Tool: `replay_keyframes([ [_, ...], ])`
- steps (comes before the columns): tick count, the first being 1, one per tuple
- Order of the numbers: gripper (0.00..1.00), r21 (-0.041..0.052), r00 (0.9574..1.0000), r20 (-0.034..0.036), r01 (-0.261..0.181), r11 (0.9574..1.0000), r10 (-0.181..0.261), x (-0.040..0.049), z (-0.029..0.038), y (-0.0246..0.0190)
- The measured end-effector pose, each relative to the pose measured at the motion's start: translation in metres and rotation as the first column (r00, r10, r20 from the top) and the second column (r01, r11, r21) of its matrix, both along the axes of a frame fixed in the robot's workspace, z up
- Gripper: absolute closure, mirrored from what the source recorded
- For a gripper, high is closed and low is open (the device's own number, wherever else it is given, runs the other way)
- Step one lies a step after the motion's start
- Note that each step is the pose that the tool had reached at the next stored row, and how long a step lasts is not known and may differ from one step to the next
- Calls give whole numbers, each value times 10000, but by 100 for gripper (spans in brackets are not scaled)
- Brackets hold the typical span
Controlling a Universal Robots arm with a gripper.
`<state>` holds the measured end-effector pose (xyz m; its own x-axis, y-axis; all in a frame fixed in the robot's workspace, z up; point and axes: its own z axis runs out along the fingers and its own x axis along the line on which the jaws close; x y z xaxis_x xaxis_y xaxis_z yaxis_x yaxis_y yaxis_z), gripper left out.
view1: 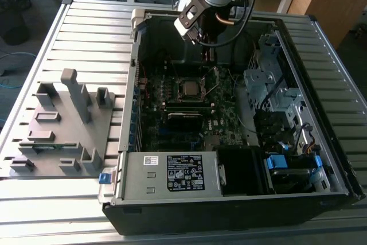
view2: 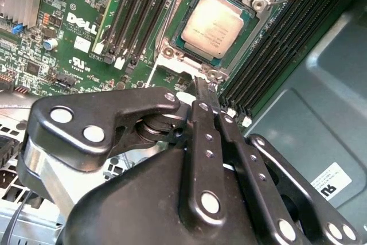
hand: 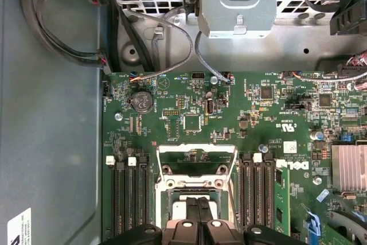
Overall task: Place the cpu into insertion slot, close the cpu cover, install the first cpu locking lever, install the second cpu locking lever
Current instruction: 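Place the cpu into insertion slot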
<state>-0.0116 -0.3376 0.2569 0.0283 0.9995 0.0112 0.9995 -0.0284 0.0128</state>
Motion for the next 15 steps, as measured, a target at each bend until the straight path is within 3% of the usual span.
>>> replay_keyframes([
  [7, 90, -3, 10000, -1, -1, 10000, 1, -18, 1, 0],
  [15, 90, -3, 10000, 5, 7, 10000, -7, -283, -7, 0],
])
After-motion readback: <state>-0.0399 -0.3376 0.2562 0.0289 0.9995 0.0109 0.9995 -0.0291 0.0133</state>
